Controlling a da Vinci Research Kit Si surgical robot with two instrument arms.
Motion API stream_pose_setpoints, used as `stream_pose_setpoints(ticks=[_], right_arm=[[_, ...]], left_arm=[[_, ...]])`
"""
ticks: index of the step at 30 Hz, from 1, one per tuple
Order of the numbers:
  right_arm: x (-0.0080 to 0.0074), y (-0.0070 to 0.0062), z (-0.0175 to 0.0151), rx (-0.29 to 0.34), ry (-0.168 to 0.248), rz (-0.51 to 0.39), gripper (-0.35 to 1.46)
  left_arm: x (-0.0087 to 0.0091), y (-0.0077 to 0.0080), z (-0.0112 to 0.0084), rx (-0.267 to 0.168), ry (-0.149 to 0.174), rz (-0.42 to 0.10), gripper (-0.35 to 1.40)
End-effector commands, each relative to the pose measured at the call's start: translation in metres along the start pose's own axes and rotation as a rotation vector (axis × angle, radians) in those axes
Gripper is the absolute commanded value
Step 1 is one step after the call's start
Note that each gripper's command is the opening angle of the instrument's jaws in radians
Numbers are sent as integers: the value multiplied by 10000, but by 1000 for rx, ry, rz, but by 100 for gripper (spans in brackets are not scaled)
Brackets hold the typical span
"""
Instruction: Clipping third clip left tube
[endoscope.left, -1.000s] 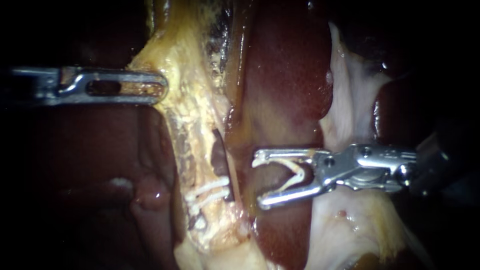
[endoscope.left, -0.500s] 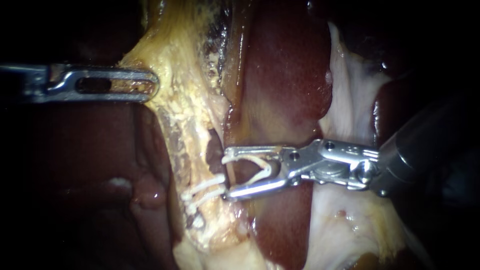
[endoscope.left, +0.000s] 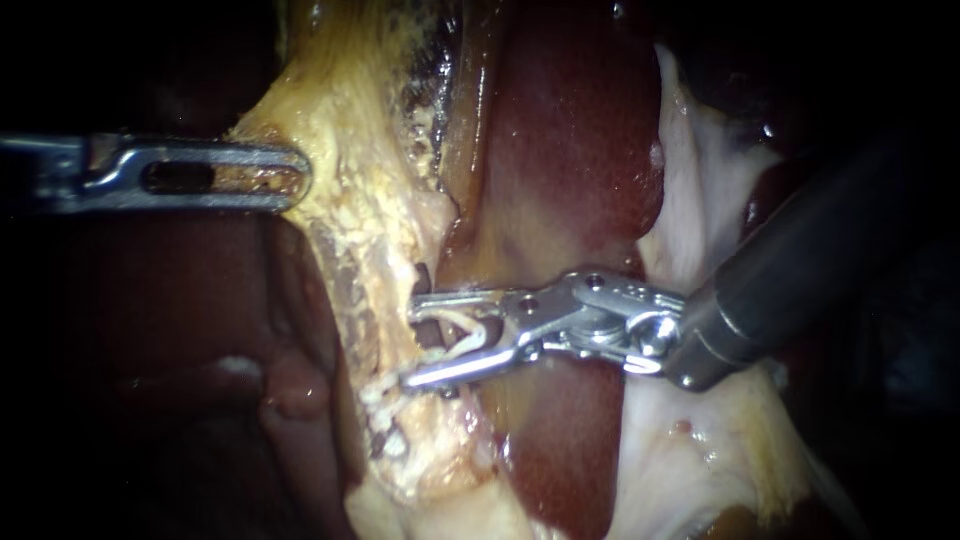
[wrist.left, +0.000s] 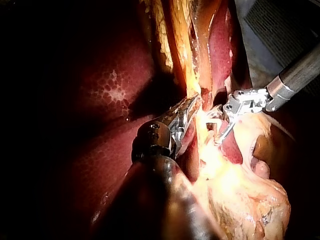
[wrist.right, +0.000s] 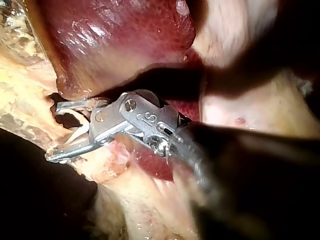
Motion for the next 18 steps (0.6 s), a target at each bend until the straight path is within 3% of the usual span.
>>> stream_pose_setpoints(ticks=[1, 8, 12, 18], right_arm=[[2, 0, 1, 5, -3, 10, 58], [7, 1, 9, 100, 1, 103, 58], [6, -7, 10, 155, -32, 165, 56], [5, -14, 6, 213, -63, 162, 51]], left_arm=[[0, 0, 0, 1, 0, 0, -35], [1, 0, 0, 1, 0, 1, -35], [1, 2, -1, 1, 1, 1, -35], [1, 4, -1, 1, 1, 2, -35]])
